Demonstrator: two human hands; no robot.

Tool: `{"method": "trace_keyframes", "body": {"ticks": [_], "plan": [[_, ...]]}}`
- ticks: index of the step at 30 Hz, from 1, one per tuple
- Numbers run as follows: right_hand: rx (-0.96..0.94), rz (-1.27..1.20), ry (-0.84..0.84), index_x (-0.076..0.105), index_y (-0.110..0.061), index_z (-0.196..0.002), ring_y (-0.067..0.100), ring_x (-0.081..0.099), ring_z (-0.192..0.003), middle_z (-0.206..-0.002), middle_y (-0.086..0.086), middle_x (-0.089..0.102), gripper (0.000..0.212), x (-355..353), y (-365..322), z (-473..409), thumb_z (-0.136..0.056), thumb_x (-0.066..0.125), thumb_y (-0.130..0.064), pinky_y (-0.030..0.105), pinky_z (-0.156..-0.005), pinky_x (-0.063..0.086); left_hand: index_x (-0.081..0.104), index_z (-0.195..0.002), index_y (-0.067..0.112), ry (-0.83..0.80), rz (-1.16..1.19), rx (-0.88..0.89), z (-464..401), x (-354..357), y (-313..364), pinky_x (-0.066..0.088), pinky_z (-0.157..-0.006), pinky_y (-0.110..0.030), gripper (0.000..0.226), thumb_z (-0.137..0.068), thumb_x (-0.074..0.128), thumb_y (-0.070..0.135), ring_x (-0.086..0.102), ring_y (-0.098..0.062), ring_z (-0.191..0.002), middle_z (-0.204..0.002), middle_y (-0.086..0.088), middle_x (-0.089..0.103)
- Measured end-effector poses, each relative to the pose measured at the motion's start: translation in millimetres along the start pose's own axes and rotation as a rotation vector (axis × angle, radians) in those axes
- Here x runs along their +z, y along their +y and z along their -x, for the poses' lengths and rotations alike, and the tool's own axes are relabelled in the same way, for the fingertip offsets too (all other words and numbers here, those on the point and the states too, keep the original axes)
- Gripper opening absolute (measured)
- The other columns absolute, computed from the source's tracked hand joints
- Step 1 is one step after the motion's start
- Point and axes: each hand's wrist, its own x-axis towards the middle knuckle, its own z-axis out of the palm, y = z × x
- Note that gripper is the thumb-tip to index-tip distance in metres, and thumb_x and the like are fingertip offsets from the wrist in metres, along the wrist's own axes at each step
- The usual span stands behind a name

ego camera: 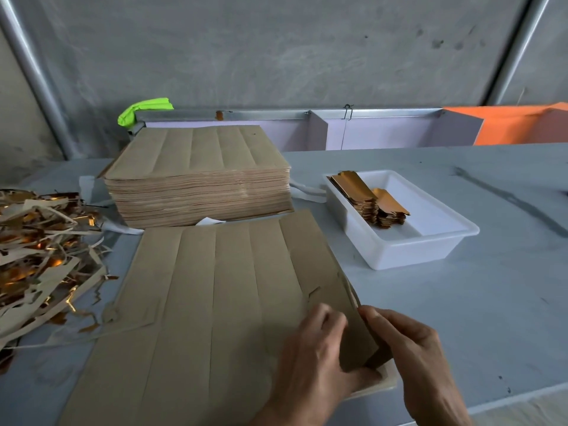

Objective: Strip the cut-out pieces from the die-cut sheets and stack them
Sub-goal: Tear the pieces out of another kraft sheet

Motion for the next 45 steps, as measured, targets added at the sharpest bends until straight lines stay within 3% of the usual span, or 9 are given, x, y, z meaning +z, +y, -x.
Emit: {"method": "trace_keyframes", "body": {"ticks": [5, 9, 17, 22, 28, 33, 37, 41, 45], "plan": [[0.060, -0.083, -0.034, 0.075, -0.004, -0.079, 0.025, 0.066, -0.066, -0.076, 0.019, 0.072, 0.021, -5, 6, -7, -0.084, 0.059, 0.008, 0.034, -0.064, 0.055, 0.045, -0.095, 0.034, -0.058, 0.097, -0.127, -2, -1, 0, 0.031, -0.060, -0.007, 0.060, -0.053, 0.058, 0.074, 0.044, 0.000, -0.079, -0.095, 0.022, 0.037], [0.144, -0.221, -0.084, 0.072, 0.002, -0.081, 0.025, 0.066, -0.059, -0.075, 0.023, 0.070, 0.017, -1, 12, -6, -0.081, 0.058, 0.012, 0.026, -0.048, 0.053, 0.046, -0.095, 0.038, -0.065, 0.216, -0.251, 1, -6, 1, 0.038, -0.065, -0.012, 0.068, -0.049, 0.055, 0.086, 0.047, 0.003, -0.080, -0.094, 0.023, 0.042], [0.249, -0.373, -0.146, 0.071, 0.000, -0.072, 0.026, 0.064, -0.054, -0.073, 0.024, 0.068, 0.011, 12, 18, -4, -0.064, 0.067, 0.006, 0.028, -0.047, 0.054, 0.057, -0.084, 0.031, -0.062, 0.404, -0.461, 3, -20, -2, 0.043, -0.055, -0.019, 0.036, -0.061, 0.069, 0.056, 0.056, -0.005, -0.062, -0.067, 0.005, 0.060], [0.159, -0.182, -0.049, 0.073, -0.005, -0.077, 0.021, 0.065, -0.057, -0.074, 0.016, 0.071, 0.018, 6, 15, -1, -0.079, 0.064, 0.009, 0.025, -0.044, 0.052, 0.065, -0.078, 0.019, -0.064, 0.564, -0.580, 5, -27, -5, 0.058, -0.062, -0.037, 0.003, -0.078, 0.069, 0.019, 0.065, -0.011, -0.059, -0.068, 0.003, 0.068], [0.038, 0.009, 0.001, 0.075, -0.012, -0.080, 0.018, 0.068, -0.065, -0.071, 0.005, 0.072, 0.020, -2, 12, 1, -0.085, 0.062, 0.003, 0.019, -0.046, 0.048, 0.060, -0.065, 0.015, -0.012, 0.465, -0.512, 10, -34, -8, 0.057, -0.056, -0.038, 0.021, -0.085, 0.062, 0.010, 0.053, -0.007, -0.046, -0.049, 0.006, 0.057], [-0.176, 0.332, 0.128, 0.074, -0.025, -0.081, 0.020, 0.060, -0.102, -0.105, -0.005, 0.069, 0.010, 5, 6, 4, -0.085, 0.066, -0.021, 0.037, -0.083, 0.051, 0.059, -0.067, 0.018, 0.072, 0.479, -0.500, 11, -39, -7, 0.057, -0.059, -0.040, 0.023, -0.088, 0.060, 0.011, 0.054, -0.005, -0.050, -0.051, 0.009, 0.057], [-0.328, 0.389, 0.114, 0.075, -0.032, -0.084, 0.002, 0.051, -0.107, -0.103, -0.026, 0.062, 0.029, 15, -8, 13, -0.075, 0.064, -0.057, 0.035, -0.078, 0.050, 0.054, -0.065, 0.021, 0.068, 0.445, -0.444, 10, -36, -3, 0.053, -0.061, -0.038, 0.027, -0.088, 0.062, 0.010, 0.057, -0.015, -0.053, -0.055, 0.000, 0.058], [-0.349, 0.641, 0.061, 0.073, -0.024, -0.093, 0.009, 0.060, -0.085, -0.107, -0.011, 0.063, 0.017, 18, -4, 6, -0.076, 0.075, -0.025, 0.009, -0.062, 0.041, 0.056, -0.070, 0.018, 0.105, 0.477, -0.456, 8, -33, 5, 0.055, -0.067, -0.044, 0.021, -0.089, 0.061, 0.012, 0.063, -0.021, -0.063, -0.062, -0.002, 0.062], [-0.241, 0.640, 0.038, 0.072, -0.023, -0.096, 0.012, 0.061, -0.085, -0.104, -0.007, 0.063, 0.018, 8, -1, -2, -0.078, 0.074, -0.021, 0.009, -0.063, 0.044, 0.056, -0.069, 0.016, 0.184, 0.530, -0.470, 3, -40, 6, 0.058, -0.061, -0.037, 0.022, -0.089, 0.061, 0.008, 0.060, -0.006, -0.054, -0.057, 0.012, 0.061]]}}
